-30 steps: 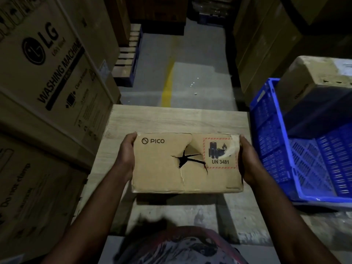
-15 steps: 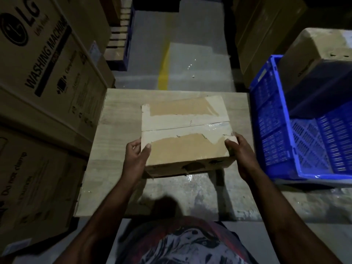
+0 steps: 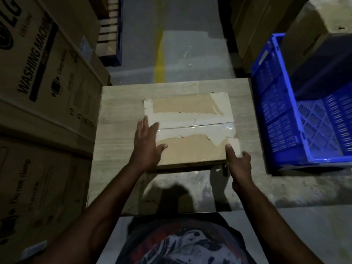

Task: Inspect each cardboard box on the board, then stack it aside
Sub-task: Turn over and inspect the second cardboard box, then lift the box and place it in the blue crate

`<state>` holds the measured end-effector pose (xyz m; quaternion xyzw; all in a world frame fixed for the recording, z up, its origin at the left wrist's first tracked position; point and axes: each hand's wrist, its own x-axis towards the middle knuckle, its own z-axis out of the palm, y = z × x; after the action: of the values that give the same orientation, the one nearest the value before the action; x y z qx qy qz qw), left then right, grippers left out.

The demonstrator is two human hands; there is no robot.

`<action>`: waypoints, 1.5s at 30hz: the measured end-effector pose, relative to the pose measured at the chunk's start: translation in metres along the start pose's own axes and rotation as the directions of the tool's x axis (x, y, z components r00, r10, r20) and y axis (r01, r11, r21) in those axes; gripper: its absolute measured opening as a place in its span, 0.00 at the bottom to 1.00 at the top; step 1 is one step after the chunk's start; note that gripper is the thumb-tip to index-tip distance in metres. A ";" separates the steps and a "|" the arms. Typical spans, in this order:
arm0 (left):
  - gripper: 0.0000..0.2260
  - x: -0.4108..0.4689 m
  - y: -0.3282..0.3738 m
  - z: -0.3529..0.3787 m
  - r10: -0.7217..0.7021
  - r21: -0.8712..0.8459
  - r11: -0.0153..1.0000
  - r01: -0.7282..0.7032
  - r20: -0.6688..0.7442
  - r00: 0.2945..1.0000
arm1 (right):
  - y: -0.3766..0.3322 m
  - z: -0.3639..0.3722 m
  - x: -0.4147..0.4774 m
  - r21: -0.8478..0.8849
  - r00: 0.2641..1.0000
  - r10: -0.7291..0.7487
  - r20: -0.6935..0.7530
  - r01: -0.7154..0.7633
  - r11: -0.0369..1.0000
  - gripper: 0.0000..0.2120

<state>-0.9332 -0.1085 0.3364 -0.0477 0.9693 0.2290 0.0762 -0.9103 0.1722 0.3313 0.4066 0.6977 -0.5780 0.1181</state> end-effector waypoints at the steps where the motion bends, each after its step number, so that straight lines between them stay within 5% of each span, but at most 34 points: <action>1: 0.37 0.013 0.001 -0.004 0.055 0.068 0.996 -0.058 0.039 0.998 | 0.005 0.003 -0.004 0.077 0.998 0.064 0.016 -0.065 0.995 0.44; 5: 0.45 0.072 0.018 -0.019 0.224 0.149 0.953 -0.264 0.238 0.945 | 0.018 0.016 -0.029 0.279 0.946 0.226 0.231 -0.287 0.916 0.22; 7: 0.54 0.099 0.029 -0.025 0.257 0.182 0.928 -0.325 0.319 0.912 | 0.025 0.029 -0.043 0.297 0.902 0.267 0.340 -0.372 0.880 0.22; 12: 0.68 0.139 0.037 -0.035 0.236 0.274 0.881 -0.386 0.453 0.860 | 0.022 0.063 -0.061 0.272 0.907 0.210 0.366 -0.321 0.907 0.20; 16: 0.69 0.128 0.030 -0.036 0.261 0.278 0.885 -0.373 0.368 0.893 | 0.014 0.070 -0.061 0.198 0.941 0.187 0.281 -0.248 0.948 0.19; 19: 0.66 0.099 0.019 -0.033 0.171 0.298 0.919 -0.256 0.284 0.944 | 0.012 0.063 -0.059 0.119 0.967 0.149 0.207 -0.176 0.977 0.20; 22: 0.50 0.066 0.009 -0.028 0.027 0.259 0.963 -0.076 0.189 0.982 | 0.003 0.055 -0.055 0.077 0.986 0.105 0.129 -0.116 0.990 0.21; 25: 0.46 0.041 -0.013 -0.018 -0.114 0.164 0.984 0.069 0.282 0.953 | -0.006 0.041 -0.047 0.010 0.998 -0.002 0.068 0.001 1.000 0.18; 27: 0.48 0.025 -0.024 -0.009 -0.126 0.034 0.992 0.122 0.328 0.936 | -0.008 0.029 -0.041 -0.066 0.993 -0.068 0.099 0.075 0.995 0.18; 30: 0.34 -0.003 -0.020 0.004 -0.128 -0.275 0.939 0.207 0.281 0.951 | -0.008 0.018 -0.032 -0.161 0.978 -0.106 0.179 0.135 0.978 0.18; 33: 0.30 -0.027 -0.006 0.015 -0.190 -0.458 0.840 0.292 0.257 0.948 | -0.007 0.005 -0.023 -0.223 0.964 -0.137 0.226 0.189 0.957 0.18; 45: 0.28 -0.137 0.079 0.029 -0.492 -0.596 0.703 0.389 -0.011 0.870 | -0.019 -0.064 -0.002 -0.220 0.781 -0.341 0.524 0.510 0.832 0.22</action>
<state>-0.8049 -0.0175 0.3682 -0.3188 0.8164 0.4807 0.0282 -0.9027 0.2294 0.3656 0.0579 0.8144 -0.5358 0.2154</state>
